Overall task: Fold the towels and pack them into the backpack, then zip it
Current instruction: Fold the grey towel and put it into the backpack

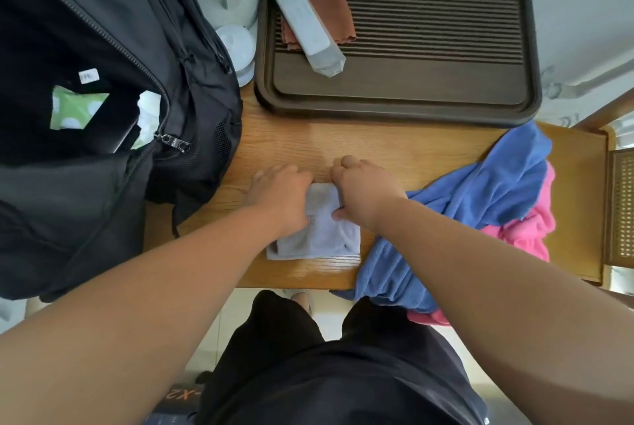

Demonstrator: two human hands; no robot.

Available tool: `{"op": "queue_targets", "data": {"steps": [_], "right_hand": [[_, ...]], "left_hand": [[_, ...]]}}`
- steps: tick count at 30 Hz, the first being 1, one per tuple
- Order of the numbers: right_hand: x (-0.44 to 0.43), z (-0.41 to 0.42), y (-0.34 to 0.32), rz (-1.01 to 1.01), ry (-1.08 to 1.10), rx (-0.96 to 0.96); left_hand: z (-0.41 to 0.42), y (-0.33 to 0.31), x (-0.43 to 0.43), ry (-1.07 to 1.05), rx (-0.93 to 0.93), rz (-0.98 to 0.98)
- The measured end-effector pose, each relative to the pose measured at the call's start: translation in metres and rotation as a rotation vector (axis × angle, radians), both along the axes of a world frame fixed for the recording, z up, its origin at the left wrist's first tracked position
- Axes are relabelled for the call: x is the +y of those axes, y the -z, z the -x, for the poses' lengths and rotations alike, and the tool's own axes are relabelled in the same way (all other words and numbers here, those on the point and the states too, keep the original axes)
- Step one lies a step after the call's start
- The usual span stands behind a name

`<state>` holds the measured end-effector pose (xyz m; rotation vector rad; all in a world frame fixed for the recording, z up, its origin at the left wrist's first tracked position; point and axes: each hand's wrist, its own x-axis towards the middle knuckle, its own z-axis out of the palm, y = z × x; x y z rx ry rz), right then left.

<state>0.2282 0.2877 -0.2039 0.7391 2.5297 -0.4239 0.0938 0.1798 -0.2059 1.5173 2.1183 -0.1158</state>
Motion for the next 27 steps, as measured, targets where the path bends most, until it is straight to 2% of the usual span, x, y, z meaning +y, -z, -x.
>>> {"op": "queue_targets", "data": {"steps": [5,9,15,20,27], "right_hand": [[-0.002,-0.025,0.0,-0.163,-0.026,0.24],[-0.014,-0.06,0.005,-0.218,-0.185,0.293],[-0.047,-0.108,0.01,-0.209,-0.299,0.105],[-0.072,-0.109,0.015,-0.202,-0.256,0.088],[-0.102,-0.106,0.019,-0.173,-0.209,-0.109]], "left_hand": [[-0.006,-0.008,-0.002,0.105,0.096,-0.211],[-0.022,-0.003,-0.028,0.214,0.077,-0.188],[-0.048,0.012,-0.078,0.287,0.077,-0.053],[-0.05,0.027,-0.1,0.317,0.116,-0.045],[-0.04,0.029,-0.104,0.439,0.117,0.082]]}}
